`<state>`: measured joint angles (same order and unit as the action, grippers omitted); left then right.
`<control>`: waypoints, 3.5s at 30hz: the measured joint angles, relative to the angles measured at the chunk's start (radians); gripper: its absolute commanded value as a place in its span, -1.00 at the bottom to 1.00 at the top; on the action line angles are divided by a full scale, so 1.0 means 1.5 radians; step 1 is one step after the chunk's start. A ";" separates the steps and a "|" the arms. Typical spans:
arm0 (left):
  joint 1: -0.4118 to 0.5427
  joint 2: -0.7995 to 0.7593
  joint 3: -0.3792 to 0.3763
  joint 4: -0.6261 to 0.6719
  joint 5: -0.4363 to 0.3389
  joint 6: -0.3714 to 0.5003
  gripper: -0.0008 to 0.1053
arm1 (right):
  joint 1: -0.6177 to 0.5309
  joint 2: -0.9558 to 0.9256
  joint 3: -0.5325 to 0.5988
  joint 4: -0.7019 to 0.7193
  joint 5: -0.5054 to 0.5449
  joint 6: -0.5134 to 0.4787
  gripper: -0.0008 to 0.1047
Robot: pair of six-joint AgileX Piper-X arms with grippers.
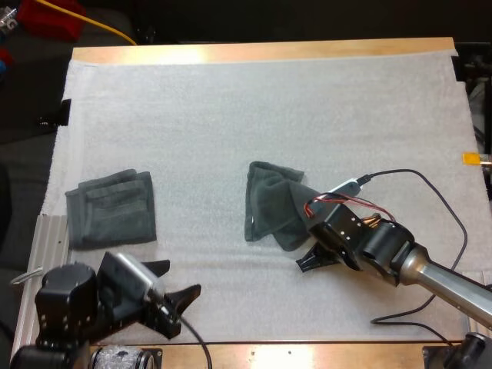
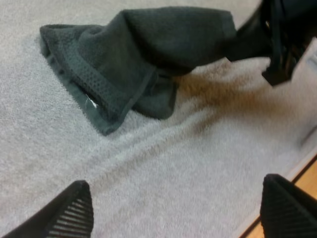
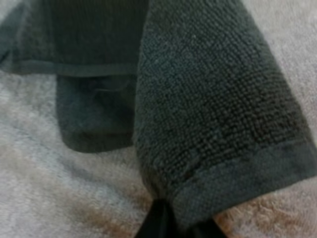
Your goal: Pick towel from pile, fold and stack
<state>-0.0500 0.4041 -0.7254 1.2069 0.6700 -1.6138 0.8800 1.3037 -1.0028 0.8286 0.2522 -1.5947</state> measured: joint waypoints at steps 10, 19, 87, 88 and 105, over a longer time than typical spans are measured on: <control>0.000 0.146 0.000 -0.113 0.051 -0.064 0.31 | 0.000 0.000 0.013 -0.011 0.001 0.001 -0.96; -0.002 0.278 0.000 -0.158 0.064 -0.102 0.31 | 0.000 0.000 0.013 -0.012 0.001 0.001 -0.96; -0.228 0.829 -0.024 -0.505 -0.013 -0.436 -0.14 | 0.000 0.000 0.013 -0.028 0.001 0.001 -0.96; -0.228 0.829 -0.024 -0.505 -0.019 -0.440 -0.17 | 0.000 0.000 0.013 -0.028 0.001 0.001 -0.96; -0.230 0.834 -0.029 -0.488 -0.084 -0.448 -0.98 | 0.000 0.000 0.013 -0.028 0.001 0.001 -0.96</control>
<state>-0.3957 1.6552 -0.7688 0.4744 0.5440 -2.2862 0.8800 1.3037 -0.9830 0.7862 0.2542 -1.5927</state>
